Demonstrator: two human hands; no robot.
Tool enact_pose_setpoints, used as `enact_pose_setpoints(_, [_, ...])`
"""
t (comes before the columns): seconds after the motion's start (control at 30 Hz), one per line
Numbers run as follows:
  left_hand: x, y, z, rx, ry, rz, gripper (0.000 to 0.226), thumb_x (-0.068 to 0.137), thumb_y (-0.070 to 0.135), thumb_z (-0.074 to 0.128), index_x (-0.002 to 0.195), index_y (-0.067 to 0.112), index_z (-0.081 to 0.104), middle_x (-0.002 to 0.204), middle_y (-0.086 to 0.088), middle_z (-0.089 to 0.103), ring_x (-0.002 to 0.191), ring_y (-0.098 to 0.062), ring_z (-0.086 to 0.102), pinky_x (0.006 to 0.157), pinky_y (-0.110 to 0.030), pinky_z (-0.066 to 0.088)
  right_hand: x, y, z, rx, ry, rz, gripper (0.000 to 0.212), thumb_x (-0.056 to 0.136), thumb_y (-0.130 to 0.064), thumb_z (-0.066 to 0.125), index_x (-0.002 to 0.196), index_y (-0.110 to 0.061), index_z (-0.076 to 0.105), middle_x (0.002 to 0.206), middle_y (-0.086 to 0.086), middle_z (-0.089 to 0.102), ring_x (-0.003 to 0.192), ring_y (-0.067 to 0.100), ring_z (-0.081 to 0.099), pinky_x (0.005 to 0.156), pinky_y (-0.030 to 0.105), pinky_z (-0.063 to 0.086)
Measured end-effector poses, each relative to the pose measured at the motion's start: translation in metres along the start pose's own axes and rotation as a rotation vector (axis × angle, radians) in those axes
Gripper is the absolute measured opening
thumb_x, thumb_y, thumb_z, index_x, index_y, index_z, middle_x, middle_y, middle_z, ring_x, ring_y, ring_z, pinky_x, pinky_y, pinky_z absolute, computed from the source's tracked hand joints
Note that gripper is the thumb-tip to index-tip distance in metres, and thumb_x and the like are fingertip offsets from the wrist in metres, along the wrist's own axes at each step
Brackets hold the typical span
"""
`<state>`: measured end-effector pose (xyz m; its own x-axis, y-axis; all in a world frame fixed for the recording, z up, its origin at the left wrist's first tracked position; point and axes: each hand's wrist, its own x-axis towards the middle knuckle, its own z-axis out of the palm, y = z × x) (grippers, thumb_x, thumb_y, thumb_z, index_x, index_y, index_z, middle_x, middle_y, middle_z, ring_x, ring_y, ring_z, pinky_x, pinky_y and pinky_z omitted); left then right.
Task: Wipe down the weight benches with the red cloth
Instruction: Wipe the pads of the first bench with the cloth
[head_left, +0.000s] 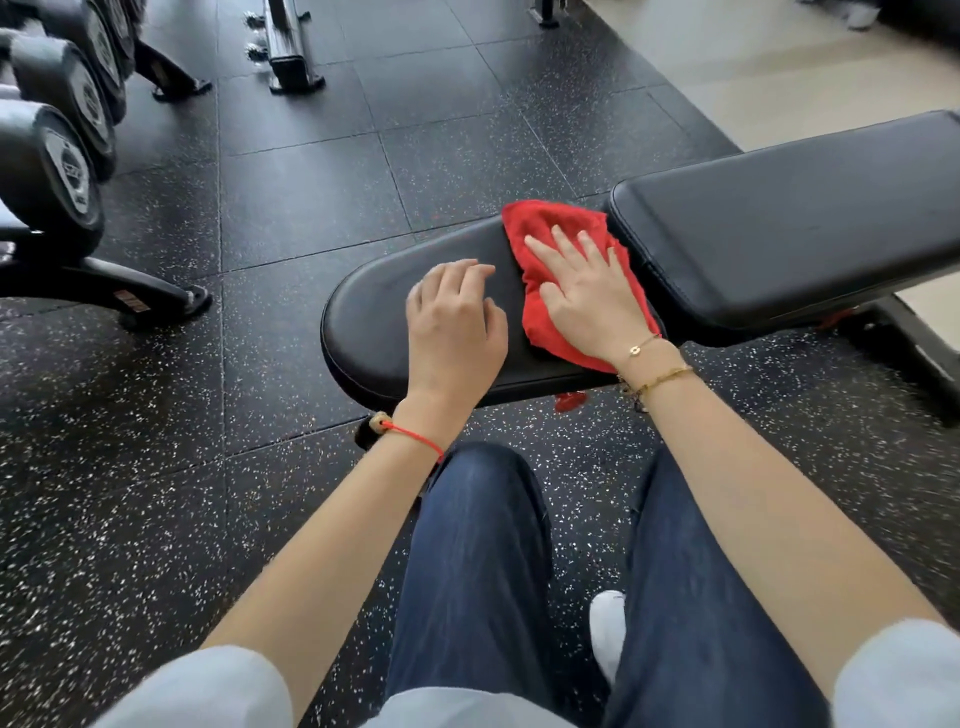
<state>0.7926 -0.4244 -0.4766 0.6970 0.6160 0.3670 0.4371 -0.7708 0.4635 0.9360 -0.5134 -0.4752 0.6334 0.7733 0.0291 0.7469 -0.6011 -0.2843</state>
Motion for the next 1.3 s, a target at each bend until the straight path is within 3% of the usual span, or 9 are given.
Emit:
enact_pose_setpoints(0.23, [0.015, 0.014, 0.028, 0.067, 0.029, -0.133, 0.04, 0.091, 0.019, 0.045, 0.129, 0.017, 0.058, 0.136, 0.0, 0.057, 0.132, -0.022, 0.044, 0.111, -0.038, 0.03, 0.003, 0.01, -0.001, -0.004, 0.02, -0.074, 0.055, 0.098, -0.032, 0.038, 0.152, -0.036, 0.024, 0.163, 0.0, 0.013, 0.15, 0.024, 0.007, 0.122, 0.047, 0.001])
enact_pose_setpoints(0.43, [0.012, 0.012, 0.042, 0.11, 0.141, -0.224, 0.037, 0.09, 0.018, 0.047, 0.124, 0.014, 0.06, 0.132, -0.003, 0.059, 0.127, -0.024, 0.048, 0.11, -0.039, 0.033, 0.042, 0.028, -0.012, 0.041, -0.095, -0.212, 0.054, 0.1, -0.027, 0.034, 0.152, -0.035, 0.022, 0.163, -0.001, 0.009, 0.151, 0.022, 0.003, 0.122, 0.046, -0.002])
enact_pose_setpoints(0.67, [0.011, 0.019, 0.041, 0.16, 0.135, -0.261, 0.034, 0.09, 0.014, 0.048, 0.121, 0.012, 0.062, 0.13, -0.005, 0.06, 0.126, -0.025, 0.049, 0.11, -0.04, 0.034, 0.004, 0.054, -0.013, 0.023, -0.106, -0.505, 0.057, 0.098, -0.025, 0.037, 0.152, -0.035, 0.022, 0.162, -0.004, 0.014, 0.15, 0.023, 0.007, 0.122, 0.043, 0.002])
enact_pose_setpoints(0.97, [0.01, 0.029, 0.037, 0.186, 0.128, -0.286, 0.034, 0.09, 0.011, 0.047, 0.119, 0.01, 0.064, 0.128, -0.006, 0.062, 0.123, -0.026, 0.052, 0.109, -0.044, 0.037, 0.074, 0.039, -0.016, -0.016, -0.156, -0.442, 0.056, 0.1, -0.028, 0.032, 0.154, -0.032, 0.018, 0.163, 0.001, 0.008, 0.15, 0.026, 0.004, 0.121, 0.046, 0.0])
enact_pose_setpoints(1.17, [0.011, 0.034, 0.035, 0.189, 0.115, -0.302, 0.036, 0.087, 0.007, 0.048, 0.119, 0.009, 0.064, 0.125, -0.007, 0.063, 0.123, -0.027, 0.053, 0.108, -0.045, 0.039, 0.03, 0.072, -0.014, 0.006, -0.124, -0.671, 0.059, 0.097, -0.028, 0.036, 0.153, -0.034, 0.019, 0.163, 0.0, 0.012, 0.15, 0.026, 0.007, 0.122, 0.045, 0.002])
enact_pose_setpoints(1.3, [0.011, 0.038, 0.035, 0.189, 0.117, -0.302, 0.036, 0.088, 0.007, 0.047, 0.119, 0.008, 0.065, 0.125, -0.007, 0.064, 0.124, -0.026, 0.053, 0.108, -0.044, 0.039, 0.031, 0.089, -0.018, 0.076, -0.164, -0.65, 0.057, 0.098, -0.027, 0.035, 0.153, -0.035, 0.02, 0.163, -0.002, 0.012, 0.151, 0.025, 0.005, 0.122, 0.045, 0.001])
